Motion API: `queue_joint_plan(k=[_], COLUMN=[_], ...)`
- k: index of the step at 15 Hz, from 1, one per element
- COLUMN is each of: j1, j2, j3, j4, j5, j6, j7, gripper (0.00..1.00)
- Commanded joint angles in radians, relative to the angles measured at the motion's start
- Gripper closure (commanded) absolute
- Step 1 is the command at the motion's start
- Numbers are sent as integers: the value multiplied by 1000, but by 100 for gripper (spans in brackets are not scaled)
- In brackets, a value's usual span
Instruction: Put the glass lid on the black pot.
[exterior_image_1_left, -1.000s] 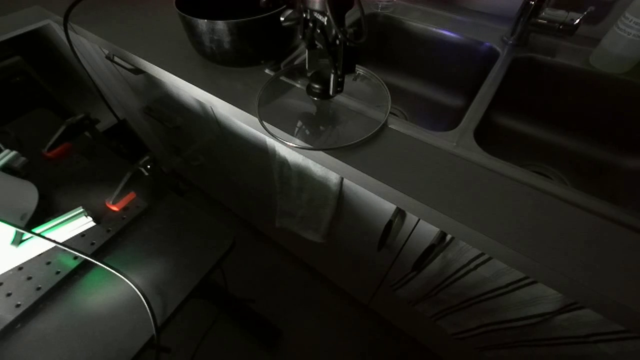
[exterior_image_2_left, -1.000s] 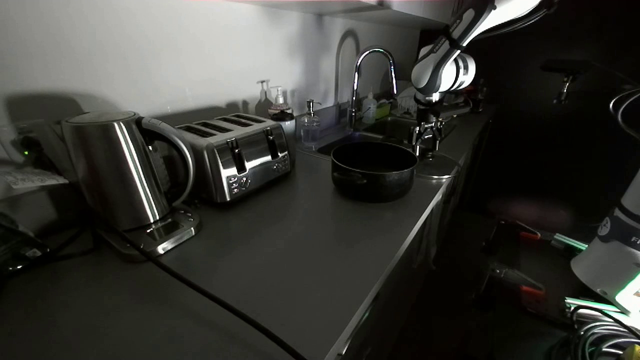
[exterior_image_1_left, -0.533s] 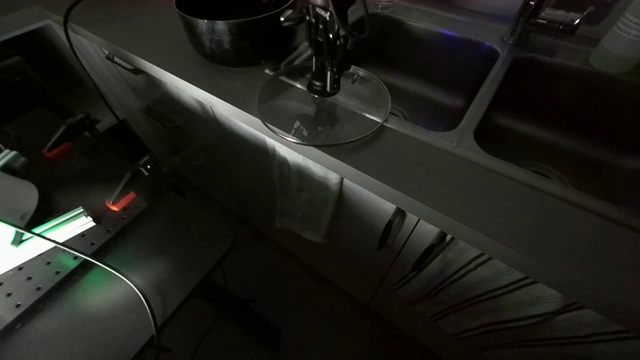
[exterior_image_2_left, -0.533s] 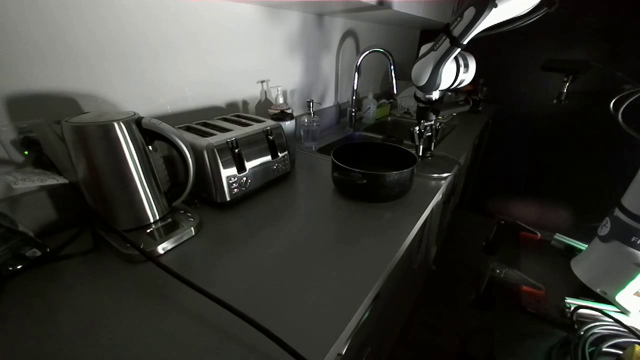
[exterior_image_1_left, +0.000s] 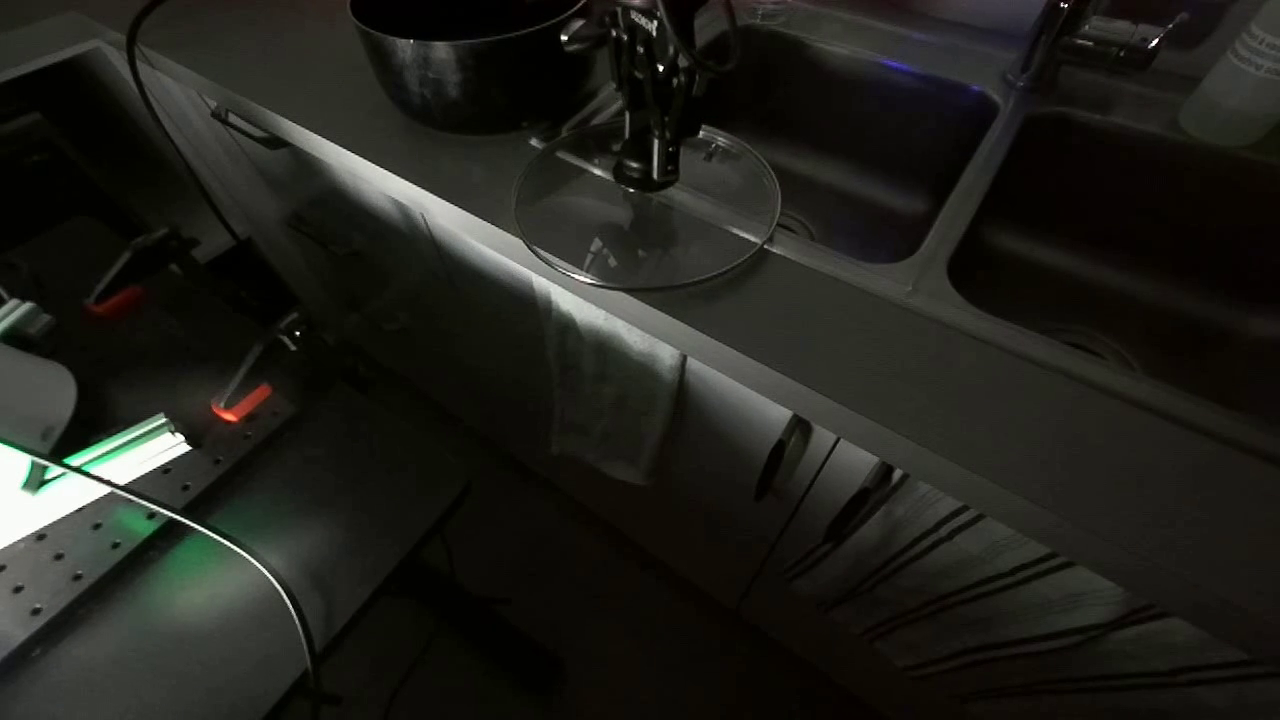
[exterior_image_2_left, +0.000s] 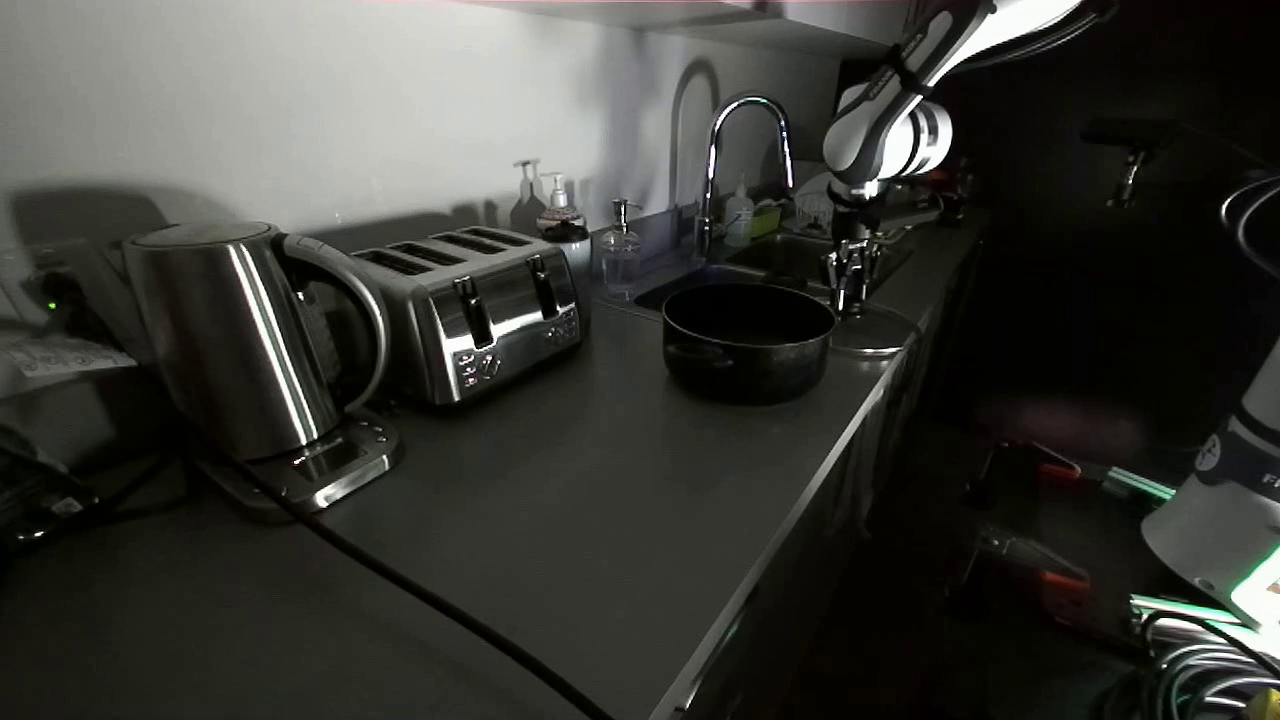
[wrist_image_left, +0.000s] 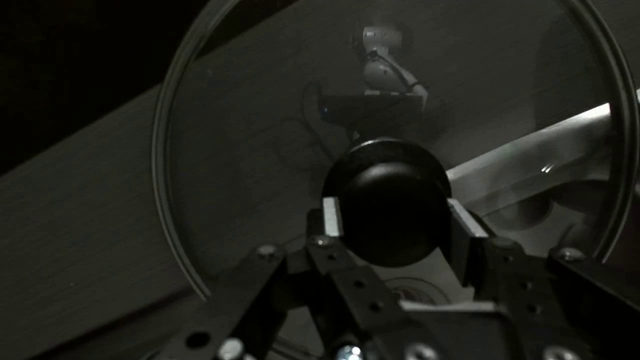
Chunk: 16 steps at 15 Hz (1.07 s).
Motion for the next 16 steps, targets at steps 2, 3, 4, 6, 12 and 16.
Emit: queue_joint_plan(k=[2,3,4,6,12,16], j1=[10,10,12,12,11,6], j2=[-124,-144,-167,-202,-253,-237], j3=[3,5,4,2,-1,-6], j4=[-72,-81,-90,-102,-128,-117], j5=[-31,-32,-36,-39,-62,-63], j6=[13,13,11,7,1,-7], j7=[-12,-16,-17,-18,-15,-9], gripper=[75,75,75,75,75,75])
